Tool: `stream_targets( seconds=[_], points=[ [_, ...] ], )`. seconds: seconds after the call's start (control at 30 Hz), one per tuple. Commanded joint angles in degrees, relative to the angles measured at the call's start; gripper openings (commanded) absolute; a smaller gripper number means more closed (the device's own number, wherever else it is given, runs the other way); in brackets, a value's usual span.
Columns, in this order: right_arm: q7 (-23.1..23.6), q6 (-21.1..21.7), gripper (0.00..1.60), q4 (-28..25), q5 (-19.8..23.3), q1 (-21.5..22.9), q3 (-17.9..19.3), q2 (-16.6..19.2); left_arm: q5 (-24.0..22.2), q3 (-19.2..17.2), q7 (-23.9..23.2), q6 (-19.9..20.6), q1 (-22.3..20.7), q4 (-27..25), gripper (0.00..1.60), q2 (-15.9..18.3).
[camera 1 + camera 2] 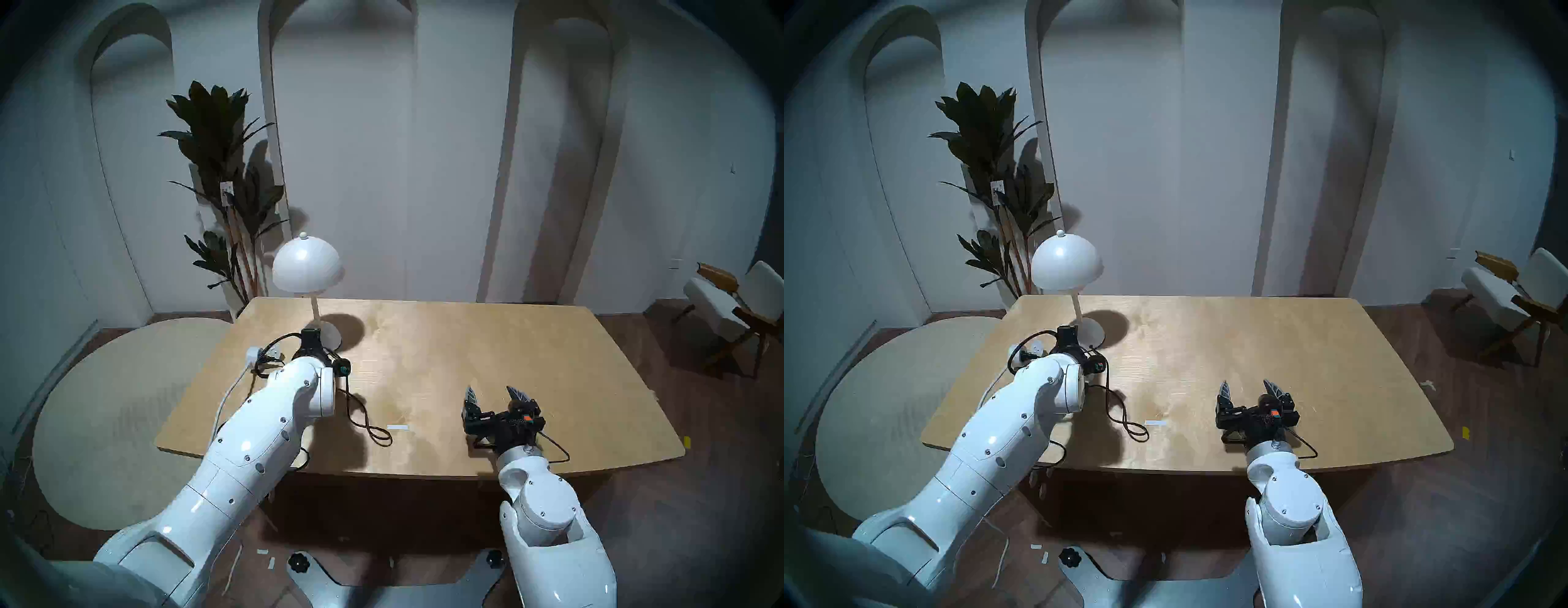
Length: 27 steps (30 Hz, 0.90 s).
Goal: Turn on the table lamp by pressing the switch
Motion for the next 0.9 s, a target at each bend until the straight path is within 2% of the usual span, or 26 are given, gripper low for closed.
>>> stream_targets(
  seconds=[0.0, 0.6, 0.87],
  points=[
    [-0.01, -0.10, 1.60, -1.37, -0.07, 0.13, 0.03, 0.06, 0.21, -0.20, 0.16, 0.03, -1.19, -0.05, 1.60, -0.17],
    [-0.01, -0.09, 1.60, -1.37, -0.07, 0.13, 0.03, 0.06, -0.24, -0.68, 0.32, -1.62, -1.23, 2.07, 1.60, -0.17],
    [-0.01, -0.09, 1.60, -1.37, -0.07, 0.13, 0.03, 0.06, 0.71, 0.47, -0.42, -0.77, -0.54, 2.79, 1.60, -1.83]
  ],
)
